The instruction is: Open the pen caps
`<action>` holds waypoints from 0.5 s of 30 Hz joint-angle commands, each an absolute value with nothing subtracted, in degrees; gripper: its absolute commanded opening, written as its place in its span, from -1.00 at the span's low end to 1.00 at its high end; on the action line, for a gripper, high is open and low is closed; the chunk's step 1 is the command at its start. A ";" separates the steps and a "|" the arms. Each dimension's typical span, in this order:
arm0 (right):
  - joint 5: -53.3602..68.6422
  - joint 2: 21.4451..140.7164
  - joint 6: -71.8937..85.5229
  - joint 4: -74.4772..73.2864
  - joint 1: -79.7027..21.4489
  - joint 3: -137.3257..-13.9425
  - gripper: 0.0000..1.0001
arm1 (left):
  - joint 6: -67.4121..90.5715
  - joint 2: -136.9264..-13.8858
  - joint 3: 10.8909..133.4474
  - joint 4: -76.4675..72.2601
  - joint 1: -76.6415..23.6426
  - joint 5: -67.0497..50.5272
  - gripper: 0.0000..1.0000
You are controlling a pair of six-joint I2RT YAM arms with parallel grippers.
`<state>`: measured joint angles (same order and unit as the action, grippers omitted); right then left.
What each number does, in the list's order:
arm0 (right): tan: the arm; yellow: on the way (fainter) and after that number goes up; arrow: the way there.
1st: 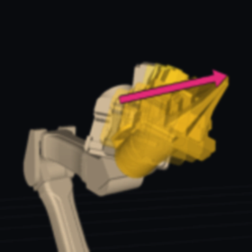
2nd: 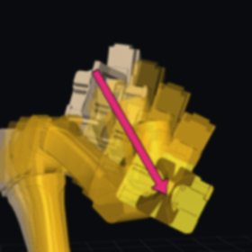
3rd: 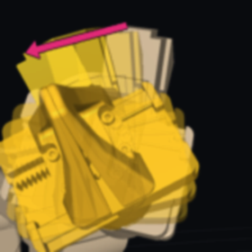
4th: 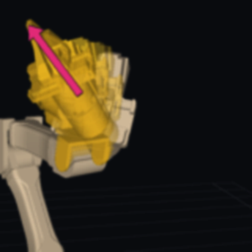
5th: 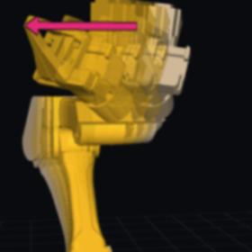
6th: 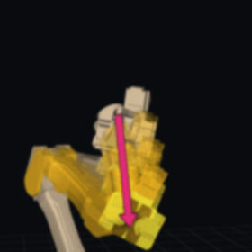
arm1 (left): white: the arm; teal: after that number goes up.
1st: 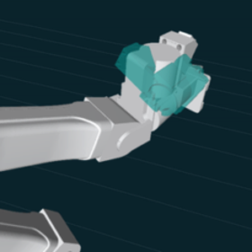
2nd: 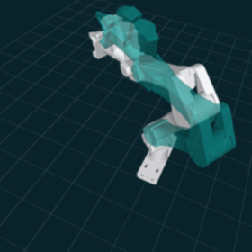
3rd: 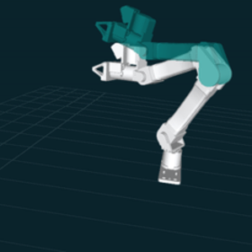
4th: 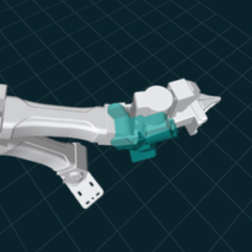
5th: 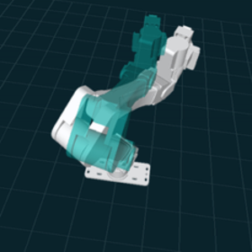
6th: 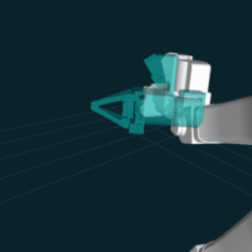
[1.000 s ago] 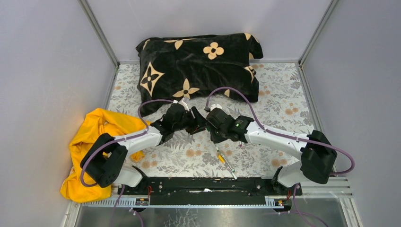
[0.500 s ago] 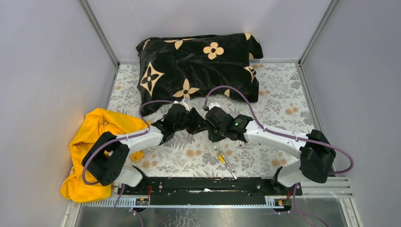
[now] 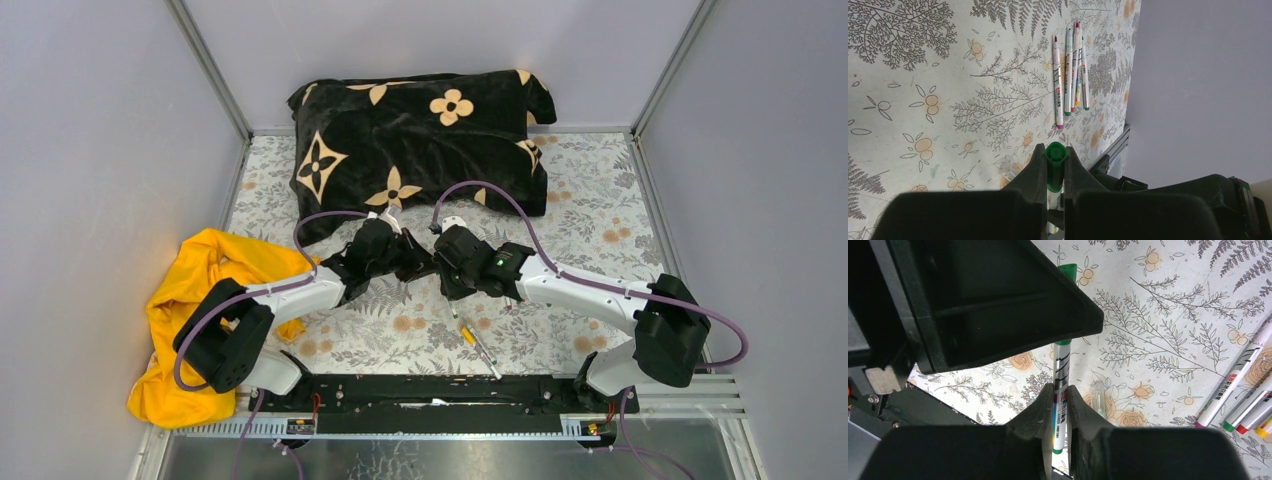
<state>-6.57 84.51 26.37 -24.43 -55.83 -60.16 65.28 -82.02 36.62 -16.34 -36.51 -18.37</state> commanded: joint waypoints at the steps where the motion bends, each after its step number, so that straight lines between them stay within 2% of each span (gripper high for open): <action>1: -7.11 83.66 26.16 -22.61 -56.34 -60.84 -0.91 | 64.52 -81.91 36.41 -19.92 -37.05 -18.20 -1.00; 6: -7.61 82.26 26.95 -20.52 -56.34 -59.37 -0.45 | 65.48 -80.75 35.57 -20.27 -37.07 -17.47 -1.00; 15: -8.21 80.69 27.86 -16.97 -56.34 -56.48 -0.37 | 69.22 -80.10 33.97 -24.19 -37.09 -18.91 -1.00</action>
